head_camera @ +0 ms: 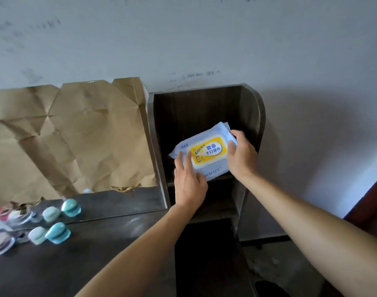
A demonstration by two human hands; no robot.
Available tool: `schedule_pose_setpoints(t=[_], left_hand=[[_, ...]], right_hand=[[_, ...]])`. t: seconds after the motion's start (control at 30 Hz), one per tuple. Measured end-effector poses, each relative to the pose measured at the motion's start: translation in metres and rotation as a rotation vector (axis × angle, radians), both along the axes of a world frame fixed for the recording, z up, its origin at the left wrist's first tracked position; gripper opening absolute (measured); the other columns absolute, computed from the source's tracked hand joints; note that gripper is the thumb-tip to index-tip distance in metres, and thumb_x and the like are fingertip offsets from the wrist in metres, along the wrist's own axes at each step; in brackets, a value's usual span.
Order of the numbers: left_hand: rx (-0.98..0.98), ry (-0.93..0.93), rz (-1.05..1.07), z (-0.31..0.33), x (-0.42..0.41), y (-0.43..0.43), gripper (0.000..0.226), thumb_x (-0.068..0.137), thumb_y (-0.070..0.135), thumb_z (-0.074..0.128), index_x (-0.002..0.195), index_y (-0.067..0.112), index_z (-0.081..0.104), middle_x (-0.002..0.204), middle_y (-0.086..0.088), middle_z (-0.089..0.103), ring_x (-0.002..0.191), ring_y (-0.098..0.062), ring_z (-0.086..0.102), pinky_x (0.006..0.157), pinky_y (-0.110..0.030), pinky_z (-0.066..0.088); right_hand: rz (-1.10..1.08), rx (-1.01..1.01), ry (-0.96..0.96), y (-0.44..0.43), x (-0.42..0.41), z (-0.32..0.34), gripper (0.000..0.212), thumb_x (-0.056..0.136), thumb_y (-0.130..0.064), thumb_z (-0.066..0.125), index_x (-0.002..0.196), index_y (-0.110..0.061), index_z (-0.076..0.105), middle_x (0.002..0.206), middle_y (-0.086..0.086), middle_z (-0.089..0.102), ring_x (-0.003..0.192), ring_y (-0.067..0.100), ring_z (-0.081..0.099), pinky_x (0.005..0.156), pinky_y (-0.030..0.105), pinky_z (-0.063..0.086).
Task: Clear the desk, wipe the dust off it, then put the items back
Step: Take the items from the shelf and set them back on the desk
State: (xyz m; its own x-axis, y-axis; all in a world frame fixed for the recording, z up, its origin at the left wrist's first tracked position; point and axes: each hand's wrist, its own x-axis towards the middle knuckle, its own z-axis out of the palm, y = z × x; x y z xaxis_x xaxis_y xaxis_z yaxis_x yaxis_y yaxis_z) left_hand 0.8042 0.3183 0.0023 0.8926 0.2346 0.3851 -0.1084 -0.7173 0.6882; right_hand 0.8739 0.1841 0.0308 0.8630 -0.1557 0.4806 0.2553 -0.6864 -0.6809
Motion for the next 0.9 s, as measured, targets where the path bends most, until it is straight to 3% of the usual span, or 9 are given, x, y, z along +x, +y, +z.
schedule_pose_setpoints(t=[0.13,0.27,0.4,0.47,0.57,0.7,0.9], left_hand=[[0.036,-0.022,0.009,-0.004,-0.033,0.001,0.064,0.086,0.021,0.057,0.144,0.017,0.03,0.153,-0.009,0.017,0.124,-0.029,0.031,0.104,-0.039,0.032],[0.176,0.01,-0.043,-0.023,-0.075,0.024,0.078,0.08,0.041,0.066,0.145,0.018,0.03,0.154,-0.009,0.015,0.124,-0.028,0.029,0.101,-0.037,0.036],[0.26,0.035,-0.019,-0.047,-0.128,0.072,0.076,0.071,0.011,0.066,0.14,0.015,0.036,0.152,-0.017,0.022,0.113,-0.034,0.037,0.088,-0.045,0.049],[0.248,0.056,0.001,-0.055,-0.16,0.103,0.071,0.069,0.006,0.06,0.137,0.011,0.041,0.148,-0.021,0.029,0.107,-0.038,0.044,0.082,-0.046,0.051],[0.263,0.118,0.063,-0.071,-0.209,0.153,0.069,0.07,0.001,0.062,0.137,0.008,0.045,0.149,-0.022,0.031,0.114,-0.042,0.044,0.091,-0.045,0.046],[0.277,0.246,0.152,-0.09,-0.276,0.216,0.068,0.076,0.007,0.061,0.141,0.011,0.041,0.153,-0.016,0.025,0.123,-0.039,0.037,0.102,-0.041,0.038],[0.245,0.437,0.292,-0.113,-0.342,0.292,0.066,0.083,0.014,0.053,0.145,0.017,0.03,0.155,-0.006,0.016,0.127,-0.028,0.031,0.107,-0.032,0.03]], right_hand=[[0.039,0.061,-0.041,0.004,-0.023,0.001,0.028,0.095,-0.017,0.042,0.122,-0.017,0.051,0.114,0.009,0.06,0.098,0.03,0.057,0.088,0.049,0.045],[0.074,0.07,-0.037,0.021,-0.061,-0.009,0.026,0.097,-0.019,0.04,0.121,-0.019,0.05,0.11,0.005,0.059,0.092,0.022,0.057,0.08,0.04,0.047],[0.126,0.083,0.04,0.066,-0.109,-0.025,0.026,0.097,-0.018,0.041,0.121,-0.018,0.051,0.113,0.004,0.061,0.096,0.024,0.057,0.087,0.042,0.044],[0.182,0.068,0.083,0.098,-0.136,-0.039,0.027,0.097,-0.017,0.041,0.123,-0.017,0.05,0.116,0.005,0.06,0.099,0.027,0.057,0.089,0.042,0.043],[0.276,-0.011,0.156,0.15,-0.175,-0.065,0.029,0.097,-0.016,0.04,0.125,-0.017,0.049,0.119,0.004,0.058,0.1,0.027,0.057,0.09,0.042,0.044],[0.419,-0.079,0.237,0.218,-0.225,-0.098,0.032,0.096,-0.013,0.041,0.126,-0.016,0.049,0.124,0.003,0.057,0.107,0.024,0.054,0.088,0.032,0.04],[0.634,-0.222,0.349,0.309,-0.265,-0.13,0.035,0.095,-0.015,0.044,0.129,-0.017,0.049,0.128,0.004,0.057,0.114,0.026,0.053,0.092,0.035,0.04]])
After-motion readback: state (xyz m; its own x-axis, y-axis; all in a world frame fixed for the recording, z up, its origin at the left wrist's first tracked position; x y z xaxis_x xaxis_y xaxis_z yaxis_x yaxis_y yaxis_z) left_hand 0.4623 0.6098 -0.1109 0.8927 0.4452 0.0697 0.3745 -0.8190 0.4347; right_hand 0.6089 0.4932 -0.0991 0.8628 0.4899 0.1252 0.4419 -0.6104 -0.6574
